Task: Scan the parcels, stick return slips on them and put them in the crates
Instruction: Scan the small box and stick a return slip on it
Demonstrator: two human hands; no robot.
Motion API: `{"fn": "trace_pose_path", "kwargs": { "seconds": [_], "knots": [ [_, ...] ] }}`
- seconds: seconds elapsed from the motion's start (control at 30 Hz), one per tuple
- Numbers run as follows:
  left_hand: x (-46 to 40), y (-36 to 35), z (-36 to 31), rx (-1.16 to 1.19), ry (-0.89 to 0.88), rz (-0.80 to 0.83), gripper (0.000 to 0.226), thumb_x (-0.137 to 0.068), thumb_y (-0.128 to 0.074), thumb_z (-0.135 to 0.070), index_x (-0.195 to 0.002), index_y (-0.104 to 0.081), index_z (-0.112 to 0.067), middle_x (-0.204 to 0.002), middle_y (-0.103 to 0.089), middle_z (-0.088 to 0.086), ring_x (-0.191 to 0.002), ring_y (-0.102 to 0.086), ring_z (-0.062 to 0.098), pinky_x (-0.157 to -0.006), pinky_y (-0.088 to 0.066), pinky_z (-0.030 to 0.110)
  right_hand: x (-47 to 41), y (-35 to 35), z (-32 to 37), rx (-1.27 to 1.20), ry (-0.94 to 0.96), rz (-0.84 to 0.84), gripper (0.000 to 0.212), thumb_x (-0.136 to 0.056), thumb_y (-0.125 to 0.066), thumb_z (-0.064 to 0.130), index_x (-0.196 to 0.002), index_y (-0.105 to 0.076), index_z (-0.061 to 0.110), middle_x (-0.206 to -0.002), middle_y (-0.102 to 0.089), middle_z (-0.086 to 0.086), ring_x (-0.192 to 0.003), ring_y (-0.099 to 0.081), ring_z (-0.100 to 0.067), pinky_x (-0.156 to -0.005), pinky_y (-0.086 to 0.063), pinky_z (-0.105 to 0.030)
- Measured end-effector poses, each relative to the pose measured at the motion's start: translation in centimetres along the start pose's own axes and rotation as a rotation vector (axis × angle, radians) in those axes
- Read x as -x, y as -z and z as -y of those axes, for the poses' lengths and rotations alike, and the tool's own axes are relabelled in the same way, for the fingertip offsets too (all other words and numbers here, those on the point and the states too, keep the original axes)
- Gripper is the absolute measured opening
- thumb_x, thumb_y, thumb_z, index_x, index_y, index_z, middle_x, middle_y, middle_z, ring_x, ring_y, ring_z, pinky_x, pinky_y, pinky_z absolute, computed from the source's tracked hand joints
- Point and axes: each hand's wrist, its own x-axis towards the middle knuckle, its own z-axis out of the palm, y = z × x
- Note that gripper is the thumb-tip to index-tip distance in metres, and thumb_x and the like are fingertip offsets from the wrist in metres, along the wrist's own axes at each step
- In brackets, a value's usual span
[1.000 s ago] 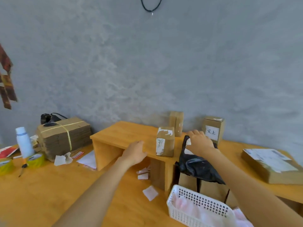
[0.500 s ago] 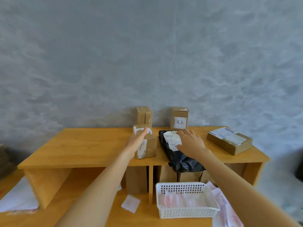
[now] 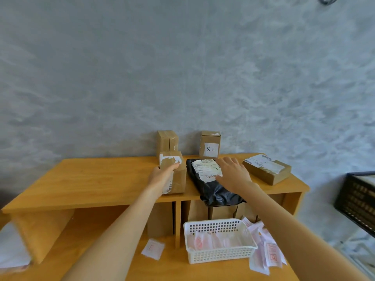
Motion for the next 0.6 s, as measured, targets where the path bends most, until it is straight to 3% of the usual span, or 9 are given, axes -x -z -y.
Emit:
{"fn": "trace_pose_path", "kwargs": {
  "seconds": [0.1,0.27,0.37,0.6],
  "knots": [
    [1.8,0.5,-0.8,0.014,-0.008,-0.011,0.06,-0.08,-0.072,-0.049,-0.124,-0.048,-0.017,-0.11,-0.059,0.004,-0.103,-0.057,0.025,-0.083,-0.051,0.04,0.7,0.7,0.0,-0.01,0.021,-0.011,0.06,-0.095,-0.056,0.031,-0.147,-0.031,0.018,-0.149,-0.036,-0.006,-0.137,-0.032,-0.026,-0.109,-0.034,-0.041],
    [6.7,0.6,-1.5,-0.014,-0.042,-0.004,0.049,-0.084,-0.068,-0.049,-0.117,-0.043,-0.022,-0.11,-0.053,0.004,-0.101,-0.05,0.023,-0.076,-0.044,0.037,2.7,1.8,-0.5,-0.028,0.089,-0.033,0.058,-0.096,-0.055,0.031,-0.147,-0.032,0.017,-0.149,-0.037,-0.006,-0.137,-0.032,-0.026,-0.108,-0.035,-0.041],
    [10.1,0.1,-0.7,-0.04,-0.063,0.005,0.057,-0.085,-0.066,-0.051,-0.129,-0.046,-0.021,-0.11,-0.055,0.002,-0.101,-0.05,0.022,-0.073,-0.043,0.034,4.8,1.5,-1.3,-0.015,0.112,-0.041,0.054,-0.095,-0.055,0.026,-0.145,-0.034,0.017,-0.147,-0.038,-0.006,-0.135,-0.034,-0.026,-0.106,-0.036,-0.04],
    [16.4,-1.1,5.0,-0.059,-0.037,-0.02,0.054,-0.078,-0.07,-0.057,-0.122,-0.054,-0.03,-0.12,-0.064,-0.003,-0.113,-0.057,0.021,-0.102,-0.045,0.046,10.8,-0.8,-3.4,-0.067,0.074,-0.05,0.046,-0.096,-0.05,0.025,-0.14,-0.039,0.017,-0.141,-0.043,-0.007,-0.129,-0.039,-0.026,-0.102,-0.037,-0.038]
  ]
}}
